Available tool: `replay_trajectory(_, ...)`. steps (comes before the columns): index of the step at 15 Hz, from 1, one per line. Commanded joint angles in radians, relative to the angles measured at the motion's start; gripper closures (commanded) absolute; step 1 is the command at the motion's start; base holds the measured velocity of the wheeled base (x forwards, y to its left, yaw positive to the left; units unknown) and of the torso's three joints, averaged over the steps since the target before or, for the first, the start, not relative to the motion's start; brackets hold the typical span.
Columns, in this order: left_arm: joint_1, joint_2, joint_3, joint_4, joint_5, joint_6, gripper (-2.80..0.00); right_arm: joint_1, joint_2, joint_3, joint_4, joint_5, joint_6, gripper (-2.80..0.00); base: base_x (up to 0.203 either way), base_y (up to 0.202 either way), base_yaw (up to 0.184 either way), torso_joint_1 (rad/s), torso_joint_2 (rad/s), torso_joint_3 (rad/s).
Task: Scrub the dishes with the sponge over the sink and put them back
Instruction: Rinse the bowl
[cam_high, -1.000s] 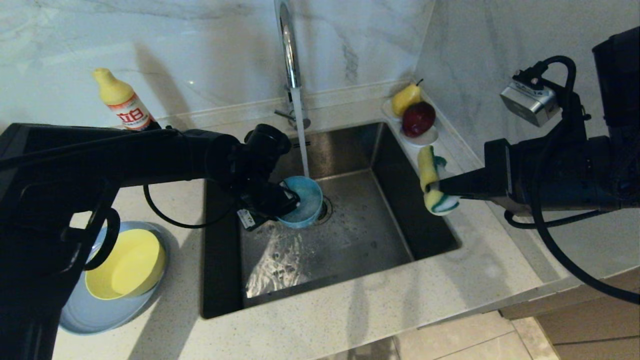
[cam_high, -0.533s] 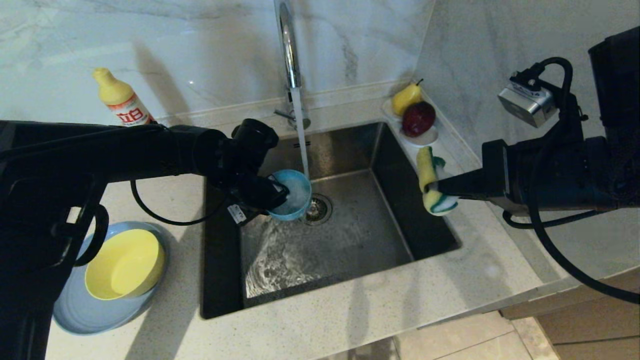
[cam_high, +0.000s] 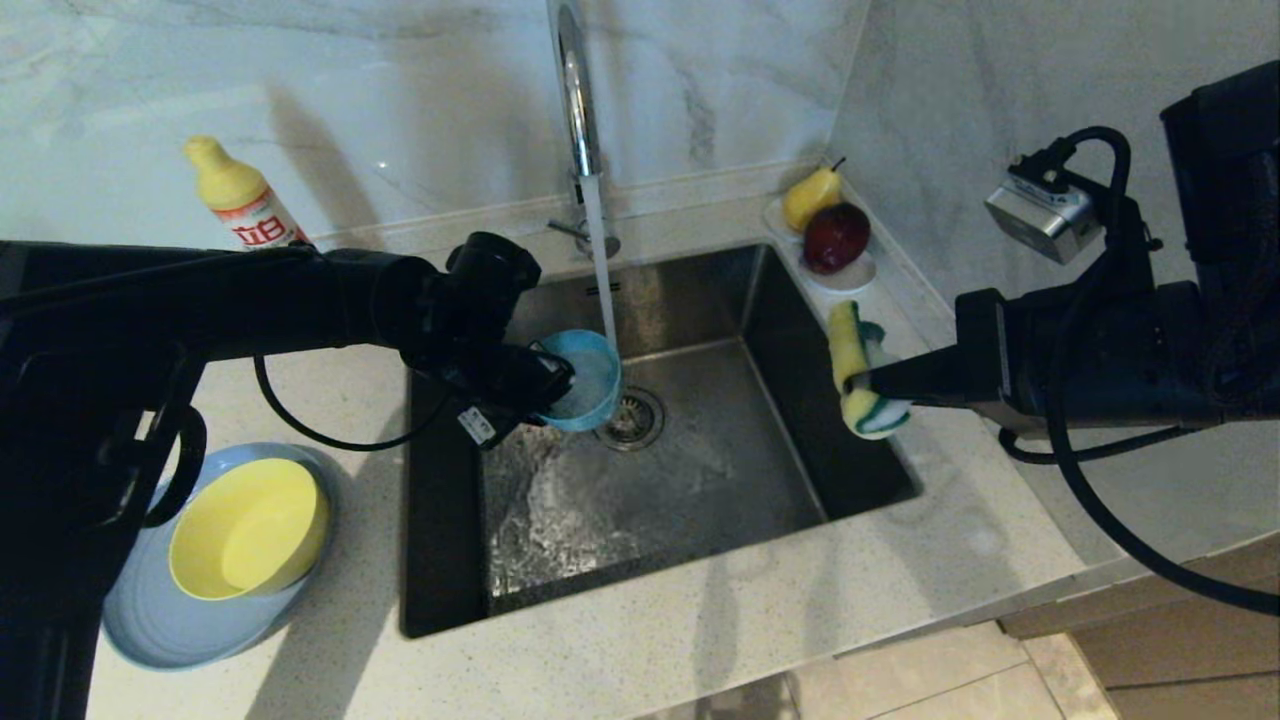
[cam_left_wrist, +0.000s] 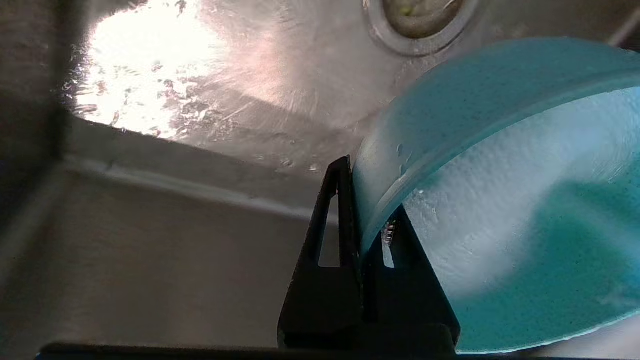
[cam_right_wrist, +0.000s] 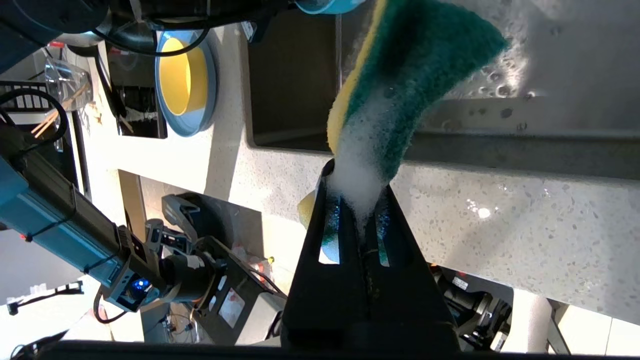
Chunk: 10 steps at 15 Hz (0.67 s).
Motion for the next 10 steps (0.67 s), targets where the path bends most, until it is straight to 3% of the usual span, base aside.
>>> replay_trajectory(1,0.027,-0.006,0.000,-0.027,-0.048,-0.062,0.00,0.000,0.000,0.005,0.001,0.001,0.002,0.00,0.000,0.000,0.000,0.000,0.00,0.000)
replay_trajectory(10,0.053,0.005,-0.001,-0.113,-0.119,-0.128,0.00,0.000,0.000,0.006,0.001,0.003,0.003,0.00,0.000,0.000,0.000,0.000,0.00,0.000)
